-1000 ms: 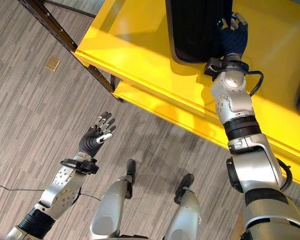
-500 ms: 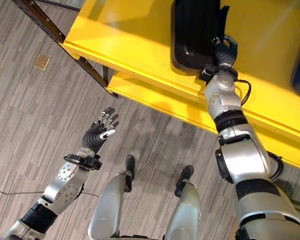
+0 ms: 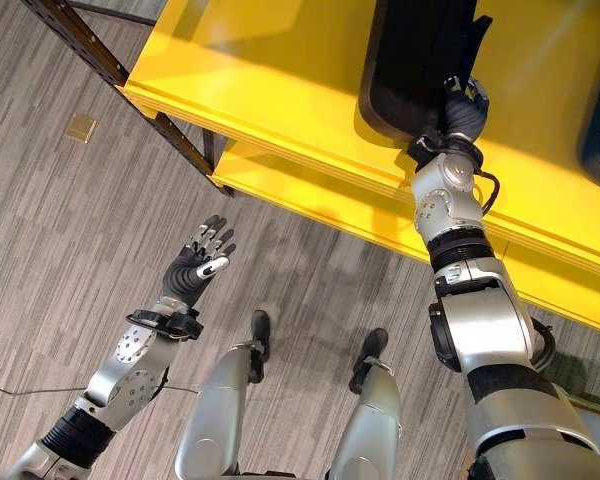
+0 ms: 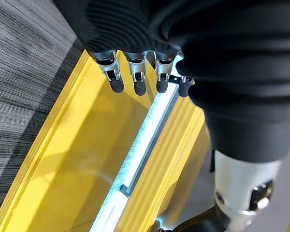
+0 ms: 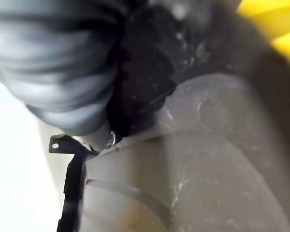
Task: Move parts from the plastic box to the shelf.
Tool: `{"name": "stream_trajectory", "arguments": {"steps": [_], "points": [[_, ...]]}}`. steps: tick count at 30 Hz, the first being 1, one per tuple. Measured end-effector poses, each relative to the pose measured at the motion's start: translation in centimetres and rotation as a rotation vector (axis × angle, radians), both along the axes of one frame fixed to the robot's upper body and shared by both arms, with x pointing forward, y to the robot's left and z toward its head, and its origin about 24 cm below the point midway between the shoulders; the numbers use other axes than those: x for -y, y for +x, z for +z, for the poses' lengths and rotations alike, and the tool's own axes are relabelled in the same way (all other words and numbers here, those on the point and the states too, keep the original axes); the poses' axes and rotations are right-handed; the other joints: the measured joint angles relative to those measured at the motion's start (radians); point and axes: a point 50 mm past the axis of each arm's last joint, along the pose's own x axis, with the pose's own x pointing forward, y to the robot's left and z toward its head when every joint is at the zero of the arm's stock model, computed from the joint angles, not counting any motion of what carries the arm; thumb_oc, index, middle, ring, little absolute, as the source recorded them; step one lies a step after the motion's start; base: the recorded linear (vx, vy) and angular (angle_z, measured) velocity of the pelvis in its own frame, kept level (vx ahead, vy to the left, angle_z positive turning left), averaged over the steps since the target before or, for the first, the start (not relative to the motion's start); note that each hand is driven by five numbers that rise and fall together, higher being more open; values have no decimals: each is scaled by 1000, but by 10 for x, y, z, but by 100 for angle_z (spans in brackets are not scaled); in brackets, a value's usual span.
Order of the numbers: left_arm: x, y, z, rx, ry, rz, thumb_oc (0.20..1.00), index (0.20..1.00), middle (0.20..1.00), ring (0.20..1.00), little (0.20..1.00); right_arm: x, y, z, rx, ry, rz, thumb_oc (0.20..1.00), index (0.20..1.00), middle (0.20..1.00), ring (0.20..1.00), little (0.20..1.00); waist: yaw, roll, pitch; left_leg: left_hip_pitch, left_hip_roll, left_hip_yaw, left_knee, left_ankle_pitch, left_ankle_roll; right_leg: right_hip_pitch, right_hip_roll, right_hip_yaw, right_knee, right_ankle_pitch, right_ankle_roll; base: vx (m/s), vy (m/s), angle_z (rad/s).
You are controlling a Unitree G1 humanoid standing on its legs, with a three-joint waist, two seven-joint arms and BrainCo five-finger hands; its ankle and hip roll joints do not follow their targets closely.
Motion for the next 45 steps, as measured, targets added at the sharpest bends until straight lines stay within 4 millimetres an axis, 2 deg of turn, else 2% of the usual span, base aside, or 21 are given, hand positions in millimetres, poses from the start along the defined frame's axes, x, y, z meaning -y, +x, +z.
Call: {"name": "stream_trajectory", "arguments": {"steps": [6,17,18,23,34,45], "points": [[0,-1,-1,-1,-3,1,1000,1000,1000,1000,1000,12,-4,-5,7,71,-61,200,200,200,200,200,-2,0,-1,-2,0,-1,6,-2,3,2,0,0,0,2,1,0,0,0],[-2,-4,-5,-13,-2,8,1000,1000,1000,1000,1000,25,-12,-11,22,95,-122,200,200,200,200,200,-23,-2,-2,-8,-1,-4,7,-3,4,1,0,-2,-3,3,3,-5,1,0],[-2,-4,-5,-15,-2,9,1000,1000,1000,1000,1000,35,-15,-12,12,89,-159,200,200,200,200,200,-24,-2,-2,-8,-1,-4,7,-3,5,1,0,-2,-3,4,4,0,0,0],[-2,-3,-3,-6,0,7,1000,1000,1000,1000,1000,47,-20,-14,-6,74,-198,200,200,200,200,200,-33,-2,-4,-6,-1,0,8,-6,7,0,0,1,-7,6,4,22,-9,-1],[-3,-2,-3,-13,-5,1,1000,1000,1000,1000,1000,48,-20,-15,-24,63,-194,200,200,200,200,200,-48,-2,-4,19,2,25,2,-7,8,6,2,20,-17,14,7,-9,-9,-5],[-3,-4,-6,-25,9,-15,1000,1000,1000,1000,1000,51,-20,-11,-76,-90,-199,200,200,200,200,200,-44,0,-4,37,3,42,-11,-8,10,6,5,38,-21,15,8,-1,-6,-3]]}}
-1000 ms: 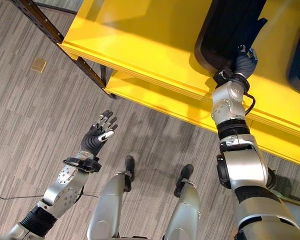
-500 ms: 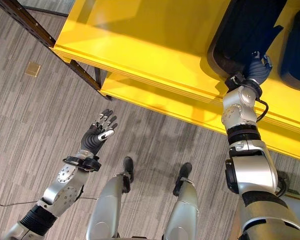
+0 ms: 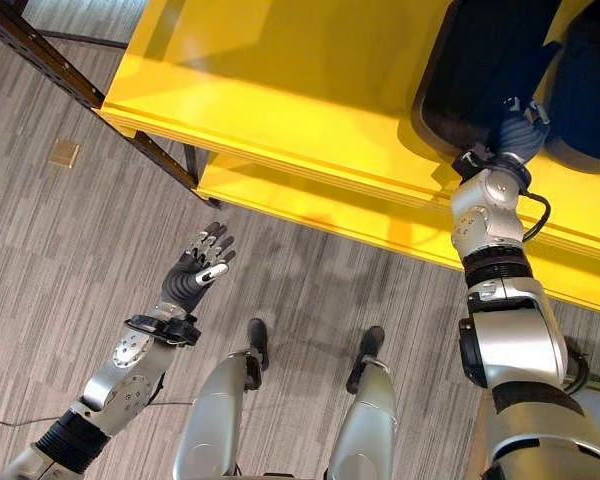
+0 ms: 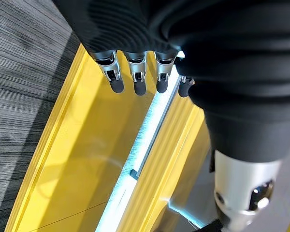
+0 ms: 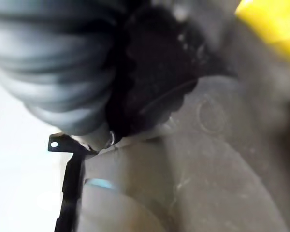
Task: Move parts from the plastic box to the shelf.
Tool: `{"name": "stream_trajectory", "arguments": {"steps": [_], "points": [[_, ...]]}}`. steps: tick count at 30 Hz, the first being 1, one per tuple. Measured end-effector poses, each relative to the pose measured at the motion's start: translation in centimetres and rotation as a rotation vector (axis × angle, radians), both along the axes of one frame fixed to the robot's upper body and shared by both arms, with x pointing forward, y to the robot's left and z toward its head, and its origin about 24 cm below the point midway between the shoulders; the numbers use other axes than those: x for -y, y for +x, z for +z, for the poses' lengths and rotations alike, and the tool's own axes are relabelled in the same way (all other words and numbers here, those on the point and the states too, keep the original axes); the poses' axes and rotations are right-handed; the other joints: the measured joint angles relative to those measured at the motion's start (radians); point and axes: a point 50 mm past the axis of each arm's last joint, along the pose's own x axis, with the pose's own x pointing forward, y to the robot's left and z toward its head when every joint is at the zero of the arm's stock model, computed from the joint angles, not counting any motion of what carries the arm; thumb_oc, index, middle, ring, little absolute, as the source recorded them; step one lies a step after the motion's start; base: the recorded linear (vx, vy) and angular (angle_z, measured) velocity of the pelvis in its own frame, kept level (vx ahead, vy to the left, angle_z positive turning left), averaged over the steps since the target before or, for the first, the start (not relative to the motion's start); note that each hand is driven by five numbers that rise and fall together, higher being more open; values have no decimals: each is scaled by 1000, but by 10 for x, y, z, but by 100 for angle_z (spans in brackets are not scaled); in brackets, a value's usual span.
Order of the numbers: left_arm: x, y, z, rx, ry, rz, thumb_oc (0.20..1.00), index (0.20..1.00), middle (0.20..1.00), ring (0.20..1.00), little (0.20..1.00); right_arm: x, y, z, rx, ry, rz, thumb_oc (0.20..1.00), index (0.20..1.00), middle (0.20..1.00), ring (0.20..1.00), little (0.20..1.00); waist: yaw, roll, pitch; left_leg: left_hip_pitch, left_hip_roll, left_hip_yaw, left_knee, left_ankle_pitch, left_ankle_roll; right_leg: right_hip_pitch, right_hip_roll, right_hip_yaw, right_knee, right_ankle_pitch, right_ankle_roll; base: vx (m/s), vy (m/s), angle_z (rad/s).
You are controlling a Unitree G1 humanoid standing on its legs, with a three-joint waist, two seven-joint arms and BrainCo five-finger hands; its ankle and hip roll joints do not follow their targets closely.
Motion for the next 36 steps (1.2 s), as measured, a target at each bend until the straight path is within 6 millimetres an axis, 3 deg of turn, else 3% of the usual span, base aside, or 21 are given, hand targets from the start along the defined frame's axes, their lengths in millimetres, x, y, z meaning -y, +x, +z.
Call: {"name": "stream_trajectory", "arguments": {"steps": [14,33,34,35,36], "points": [[0,0,0,-1,1,-1,1000,1000,1000,1000,1000,-1,10,24,-31,-26,-2,200,200,200,200,200,22,13,4,-4,-2,3,-5,-3,0,-2,0,-2,-10,10,9,19,-9,0],[0,1,-1,-4,2,2,1000,1000,1000,1000,1000,0,11,29,-23,7,-5,200,200,200,200,200,27,22,2,-3,-9,0,-15,-6,2,1,-3,-5,-14,6,12,9,-2,0],[0,1,-1,-4,2,2,1000,1000,1000,1000,1000,0,11,30,-23,2,-3,507,507,507,507,507,27,22,2,-3,-9,0,-15,-6,2,1,-3,-5,-14,6,12,0,0,0],[0,1,-1,-4,2,2,1000,1000,1000,1000,1000,0,11,30,-23,3,-3,1000,1000,1000,1000,1000,27,22,2,-3,-9,0,-15,-6,2,1,-3,-5,-14,6,12,0,0,0],[0,1,-1,-4,2,2,1000,1000,1000,1000,1000,0,11,30,-23,4,-2,1000,1000,1000,1000,1000,28,22,2,-3,-9,0,-15,-6,2,1,-3,-4,-14,6,12,0,0,0]]}}
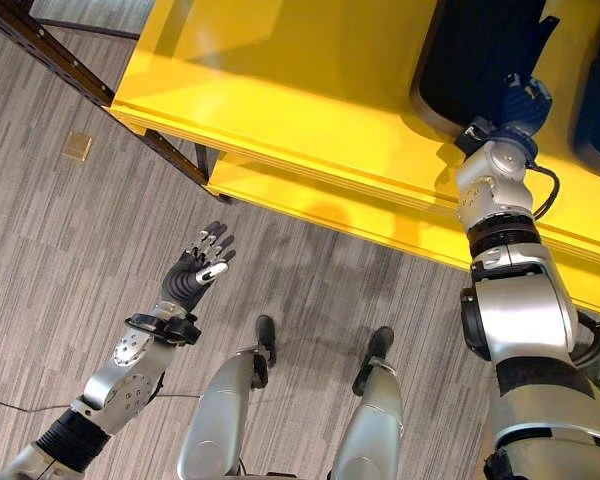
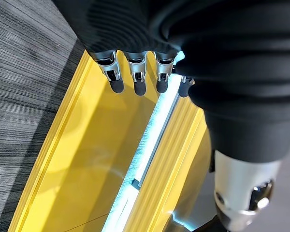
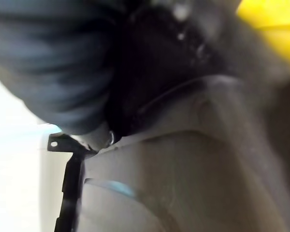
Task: Move parts from the plastic box to the shelf.
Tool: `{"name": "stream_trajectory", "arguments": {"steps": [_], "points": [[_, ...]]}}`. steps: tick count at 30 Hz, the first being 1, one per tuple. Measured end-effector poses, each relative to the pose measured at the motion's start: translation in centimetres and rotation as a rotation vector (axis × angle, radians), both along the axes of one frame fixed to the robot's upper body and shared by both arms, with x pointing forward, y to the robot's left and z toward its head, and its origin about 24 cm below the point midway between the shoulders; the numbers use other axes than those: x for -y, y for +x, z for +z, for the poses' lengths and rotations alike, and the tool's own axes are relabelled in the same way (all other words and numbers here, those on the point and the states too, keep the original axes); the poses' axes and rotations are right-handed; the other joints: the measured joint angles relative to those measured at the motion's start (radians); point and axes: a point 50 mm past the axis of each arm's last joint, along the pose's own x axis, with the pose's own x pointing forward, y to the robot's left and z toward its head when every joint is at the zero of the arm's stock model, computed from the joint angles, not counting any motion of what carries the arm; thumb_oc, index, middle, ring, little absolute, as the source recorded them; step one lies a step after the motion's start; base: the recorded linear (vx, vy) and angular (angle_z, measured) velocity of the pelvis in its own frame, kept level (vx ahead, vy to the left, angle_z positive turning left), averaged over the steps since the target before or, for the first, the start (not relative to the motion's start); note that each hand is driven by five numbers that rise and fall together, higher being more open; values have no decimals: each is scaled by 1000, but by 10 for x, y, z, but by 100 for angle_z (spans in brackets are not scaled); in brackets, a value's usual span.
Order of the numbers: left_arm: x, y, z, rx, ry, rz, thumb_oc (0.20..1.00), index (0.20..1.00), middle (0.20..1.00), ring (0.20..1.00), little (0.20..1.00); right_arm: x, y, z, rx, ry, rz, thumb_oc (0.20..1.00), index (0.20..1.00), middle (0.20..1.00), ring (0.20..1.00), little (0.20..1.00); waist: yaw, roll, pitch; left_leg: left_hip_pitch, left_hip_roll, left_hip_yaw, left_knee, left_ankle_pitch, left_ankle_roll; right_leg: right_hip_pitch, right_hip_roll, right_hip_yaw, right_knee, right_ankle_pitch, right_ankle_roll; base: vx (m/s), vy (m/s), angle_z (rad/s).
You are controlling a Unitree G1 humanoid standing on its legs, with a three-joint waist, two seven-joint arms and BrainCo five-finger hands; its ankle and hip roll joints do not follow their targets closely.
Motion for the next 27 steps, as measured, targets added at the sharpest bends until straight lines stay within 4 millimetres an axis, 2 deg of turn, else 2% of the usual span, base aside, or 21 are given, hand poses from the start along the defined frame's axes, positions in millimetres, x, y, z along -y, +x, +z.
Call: {"name": "stream_trajectory", "arguments": {"steps": [14,16,20,23,27], "points": [[0,0,0,-1,0,5,1000,1000,1000,1000,1000,2,-2,9,59,47,-24,1000,1000,1000,1000,1000,-2,4,-2,-7,-1,5,2,0,0,-2,0,3,-19,6,-3,-4,1,0],[0,0,0,-1,-1,6,1000,1000,1000,1000,1000,-5,-3,21,106,36,-6,1000,1000,1000,1000,1000,-5,10,-7,-30,0,5,13,-3,5,-20,1,3,-16,13,-5,-4,-12,-1],[0,1,1,3,-3,6,1000,1000,1000,1000,1000,-11,-3,26,133,30,12,1000,1000,1000,1000,1000,-6,11,-7,-33,0,7,17,-3,5,-25,1,8,-15,18,-4,17,-6,0],[0,1,0,1,-3,8,1000,1000,1000,1000,1000,-27,-5,39,211,11,72,1000,1000,1000,1000,1000,-11,11,-7,-36,0,10,24,-3,6,-29,1,13,-12,24,3,-49,-1,-4],[0,1,1,2,-2,8,1000,1000,1000,1000,1000,-36,-5,40,229,-1,100,1000,1000,1000,1000,1000,-17,11,-7,-34,1,11,28,-8,8,-27,2,17,-16,17,-4,17,-15,-1]]}}
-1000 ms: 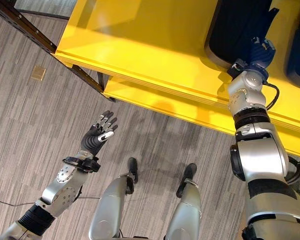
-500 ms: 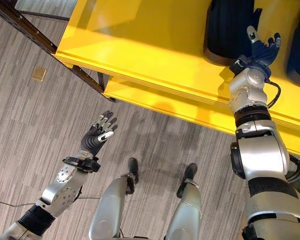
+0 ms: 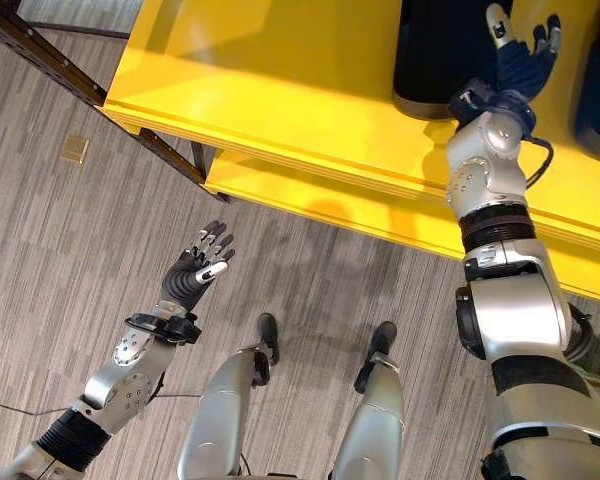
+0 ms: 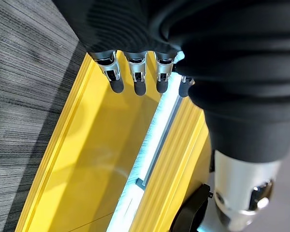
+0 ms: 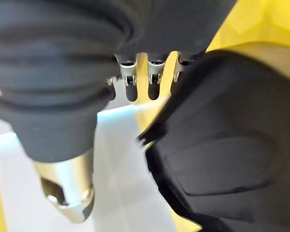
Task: Move parts from the plastic box to the shelf.
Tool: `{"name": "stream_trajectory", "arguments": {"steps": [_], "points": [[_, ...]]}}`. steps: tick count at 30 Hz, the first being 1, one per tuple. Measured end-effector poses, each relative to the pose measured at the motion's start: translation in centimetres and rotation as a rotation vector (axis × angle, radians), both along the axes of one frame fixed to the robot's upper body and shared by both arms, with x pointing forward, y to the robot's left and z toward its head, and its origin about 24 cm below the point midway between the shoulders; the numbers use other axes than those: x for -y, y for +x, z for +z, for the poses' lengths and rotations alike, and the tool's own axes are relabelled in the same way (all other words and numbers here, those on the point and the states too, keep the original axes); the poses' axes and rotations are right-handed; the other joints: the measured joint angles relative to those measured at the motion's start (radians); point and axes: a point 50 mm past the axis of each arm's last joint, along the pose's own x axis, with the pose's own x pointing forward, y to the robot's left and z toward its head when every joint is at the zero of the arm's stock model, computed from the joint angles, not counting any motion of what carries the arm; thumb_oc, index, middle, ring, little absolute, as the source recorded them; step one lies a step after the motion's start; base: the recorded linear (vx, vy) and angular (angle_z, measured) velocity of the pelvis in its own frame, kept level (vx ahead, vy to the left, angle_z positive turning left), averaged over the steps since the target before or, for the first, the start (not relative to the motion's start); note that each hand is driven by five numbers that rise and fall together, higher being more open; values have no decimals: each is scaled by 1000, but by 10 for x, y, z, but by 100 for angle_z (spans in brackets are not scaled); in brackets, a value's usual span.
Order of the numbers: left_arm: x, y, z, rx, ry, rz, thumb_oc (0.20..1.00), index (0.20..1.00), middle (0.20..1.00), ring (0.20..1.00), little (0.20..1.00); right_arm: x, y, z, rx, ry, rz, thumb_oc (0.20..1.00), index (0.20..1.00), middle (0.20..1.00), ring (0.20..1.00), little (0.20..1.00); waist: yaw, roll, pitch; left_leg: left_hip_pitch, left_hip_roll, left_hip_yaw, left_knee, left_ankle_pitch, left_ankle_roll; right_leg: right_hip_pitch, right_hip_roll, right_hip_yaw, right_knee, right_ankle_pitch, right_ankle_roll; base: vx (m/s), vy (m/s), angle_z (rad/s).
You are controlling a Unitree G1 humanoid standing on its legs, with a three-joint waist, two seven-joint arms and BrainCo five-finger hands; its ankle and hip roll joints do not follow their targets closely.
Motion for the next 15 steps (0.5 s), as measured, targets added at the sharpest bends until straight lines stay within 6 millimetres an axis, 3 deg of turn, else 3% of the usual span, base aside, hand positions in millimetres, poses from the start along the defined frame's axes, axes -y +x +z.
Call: {"name": "stream_trajectory", "arguments": {"steps": [15], "points": [[-2,-2,-3,-12,5,5,1000,1000,1000,1000,1000,-11,4,-17,-35,-20,18,1000,1000,1000,1000,1000,-14,-3,0,-20,6,-2,24,-7,4,-6,7,6,0,9,4,6,-4,0]]}}
